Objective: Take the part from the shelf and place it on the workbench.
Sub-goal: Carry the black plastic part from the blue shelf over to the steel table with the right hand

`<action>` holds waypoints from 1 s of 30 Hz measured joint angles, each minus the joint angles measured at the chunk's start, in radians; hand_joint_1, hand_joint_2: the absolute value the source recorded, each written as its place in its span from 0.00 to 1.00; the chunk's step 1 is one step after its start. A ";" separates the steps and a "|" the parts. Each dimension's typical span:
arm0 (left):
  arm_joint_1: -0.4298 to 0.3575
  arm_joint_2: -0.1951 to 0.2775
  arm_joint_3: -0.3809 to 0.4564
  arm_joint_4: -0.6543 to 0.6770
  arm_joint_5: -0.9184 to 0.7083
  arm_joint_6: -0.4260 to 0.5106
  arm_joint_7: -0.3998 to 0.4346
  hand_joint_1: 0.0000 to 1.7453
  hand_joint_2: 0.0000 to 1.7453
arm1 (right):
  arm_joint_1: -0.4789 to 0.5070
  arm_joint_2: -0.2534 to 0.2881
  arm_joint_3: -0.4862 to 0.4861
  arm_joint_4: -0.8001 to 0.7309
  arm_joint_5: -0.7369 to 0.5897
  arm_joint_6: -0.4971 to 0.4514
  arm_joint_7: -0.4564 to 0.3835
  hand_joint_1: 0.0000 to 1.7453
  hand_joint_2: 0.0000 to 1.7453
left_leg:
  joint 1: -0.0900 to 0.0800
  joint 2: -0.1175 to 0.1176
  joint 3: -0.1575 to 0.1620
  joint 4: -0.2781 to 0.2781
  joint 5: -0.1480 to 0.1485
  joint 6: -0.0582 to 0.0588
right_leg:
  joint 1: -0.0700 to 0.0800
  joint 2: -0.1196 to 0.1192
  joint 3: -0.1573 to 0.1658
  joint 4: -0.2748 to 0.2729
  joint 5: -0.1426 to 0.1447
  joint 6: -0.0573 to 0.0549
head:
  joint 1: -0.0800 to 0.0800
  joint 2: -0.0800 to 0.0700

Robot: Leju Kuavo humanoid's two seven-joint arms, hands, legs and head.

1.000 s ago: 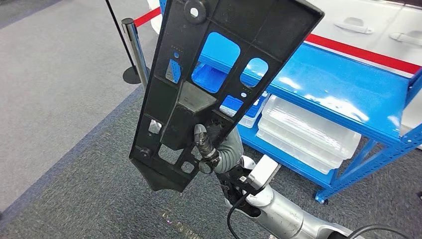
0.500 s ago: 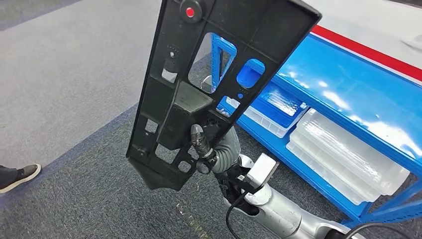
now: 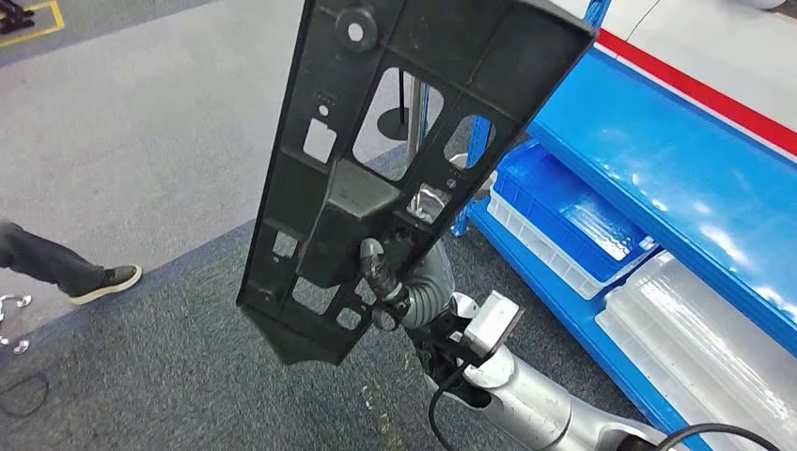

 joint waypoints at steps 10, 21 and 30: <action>0.000 0.001 -0.001 0.000 0.000 -0.001 0.007 0.00 1.00 | -0.005 0.001 0.000 0.000 0.002 0.004 0.002 1.00 1.00 | -0.001 0.150 -0.103 0.176 -0.042 -0.011 | 0.008 -0.128 0.021 -0.009 -0.013 -0.025 | -0.013 0.000; -0.005 0.006 -0.005 0.000 0.004 -0.001 0.008 0.00 1.00 | -0.011 0.001 0.000 0.000 0.005 0.007 0.002 1.00 1.00 | -0.015 0.129 0.047 -0.082 0.034 0.042 | 0.018 -0.068 -0.029 0.151 -0.116 0.002 | -0.007 0.000; -0.006 0.006 -0.013 0.000 0.004 -0.001 0.009 0.00 1.00 | -0.007 0.000 0.000 0.001 0.004 0.006 0.003 1.00 1.00 | 0.003 -0.008 0.013 -0.005 -0.011 0.004 | -0.005 0.039 -0.009 -0.010 0.009 0.015 | -0.005 0.000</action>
